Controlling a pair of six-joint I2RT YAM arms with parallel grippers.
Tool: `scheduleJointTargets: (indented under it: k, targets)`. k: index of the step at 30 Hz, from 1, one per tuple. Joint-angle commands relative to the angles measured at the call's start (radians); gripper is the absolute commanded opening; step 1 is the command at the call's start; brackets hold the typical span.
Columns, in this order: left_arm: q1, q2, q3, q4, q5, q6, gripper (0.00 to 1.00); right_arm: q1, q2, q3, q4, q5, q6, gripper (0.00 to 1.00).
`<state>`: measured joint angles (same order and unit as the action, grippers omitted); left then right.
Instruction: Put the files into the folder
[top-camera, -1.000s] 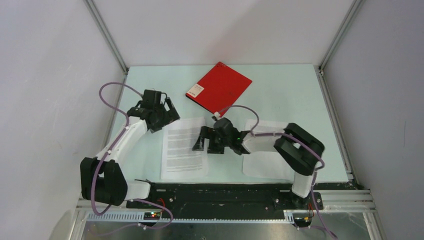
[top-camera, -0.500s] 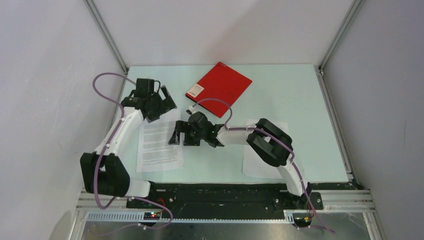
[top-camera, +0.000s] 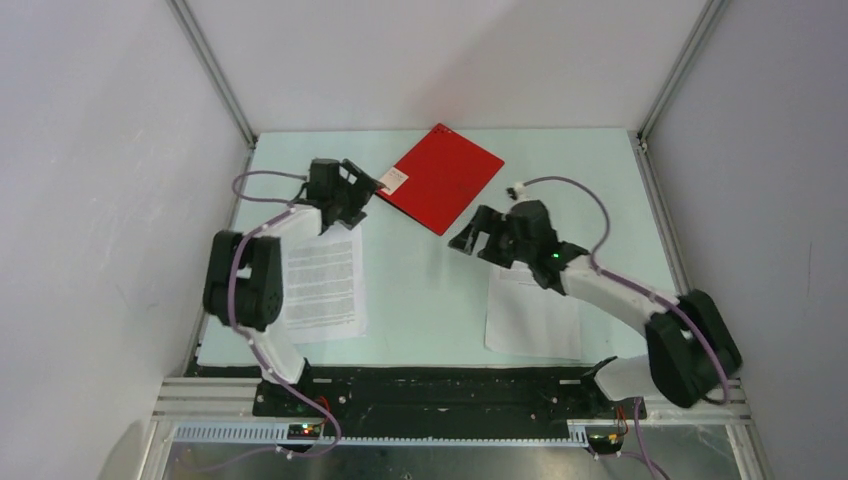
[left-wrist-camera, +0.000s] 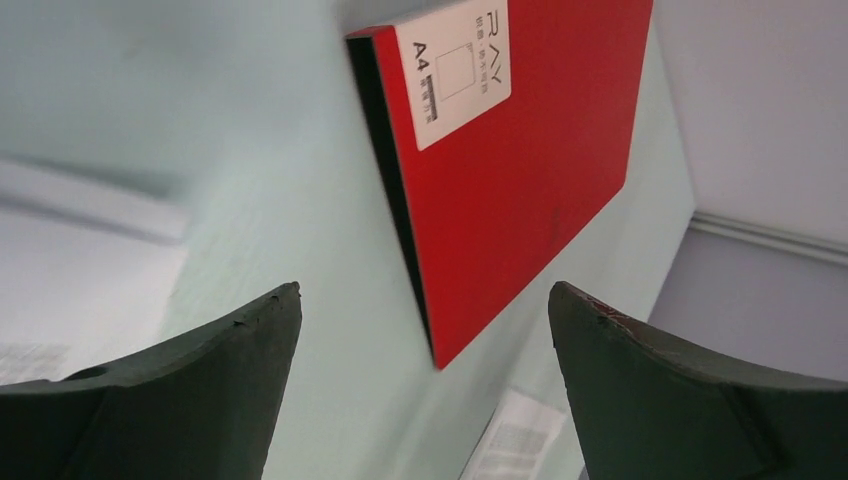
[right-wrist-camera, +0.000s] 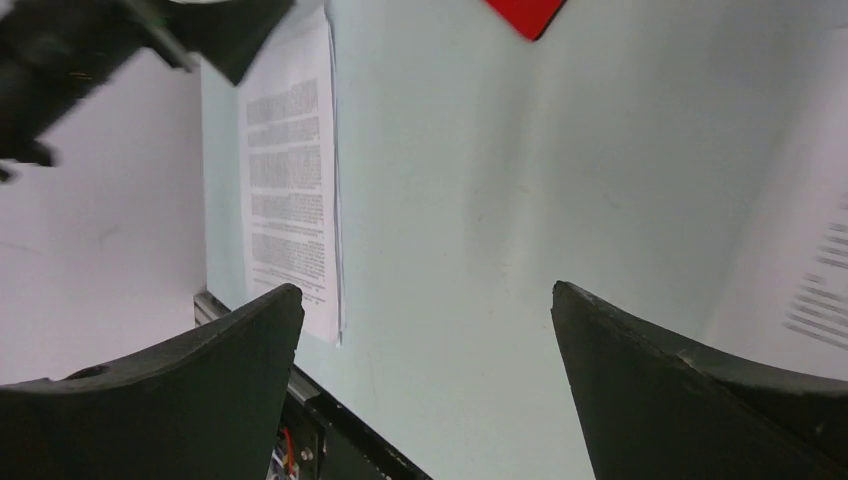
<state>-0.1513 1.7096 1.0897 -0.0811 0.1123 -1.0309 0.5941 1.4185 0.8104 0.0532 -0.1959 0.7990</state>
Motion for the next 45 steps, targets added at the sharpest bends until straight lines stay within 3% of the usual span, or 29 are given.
scheduleJointTargets:
  k: [1, 10, 26, 28, 30, 31, 32, 34, 39, 45]
  targets:
    - [-0.044, 0.119, 0.034, 0.355, -0.033, -0.176, 0.98, -0.101, -0.167, -0.091, -0.083, -0.033, -0.057, 1.0]
    - [-0.066, 0.317, 0.125, 0.47, -0.062, -0.244, 0.92, -0.262, -0.34, -0.151, -0.183, -0.085, -0.115, 1.0]
    - [-0.093, 0.435, 0.202, 0.475, -0.066, -0.299, 0.77, -0.307, -0.321, -0.17, -0.17, -0.137, -0.124, 1.0]
    - [-0.102, 0.438, 0.211, 0.474, -0.063, -0.317, 0.68, -0.307, -0.316, -0.171, -0.161, -0.14, -0.123, 1.0]
    - [-0.11, 0.427, 0.207, 0.474, -0.052, -0.339, 0.39, -0.309, -0.306, -0.174, -0.142, -0.145, -0.117, 1.0]
    - [-0.114, 0.418, 0.197, 0.472, -0.042, -0.346, 0.32, -0.315, -0.297, -0.174, -0.133, -0.15, -0.109, 1.0]
    - [-0.117, 0.393, 0.186, 0.469, -0.036, -0.37, 0.14, -0.319, -0.289, -0.174, -0.104, -0.166, -0.103, 1.0]
    - [-0.128, 0.333, 0.137, 0.46, -0.014, -0.426, 0.02, -0.336, -0.256, -0.174, -0.044, -0.199, -0.084, 1.0]
    - [-0.17, 0.136, 0.004, 0.337, -0.01, -0.522, 0.0, -0.368, -0.116, -0.174, 0.158, -0.281, 0.032, 1.0]
    - [-0.204, -0.113, -0.185, 0.288, -0.047, -0.653, 0.0, -0.373, 0.022, -0.174, 0.278, -0.271, 0.158, 0.99]
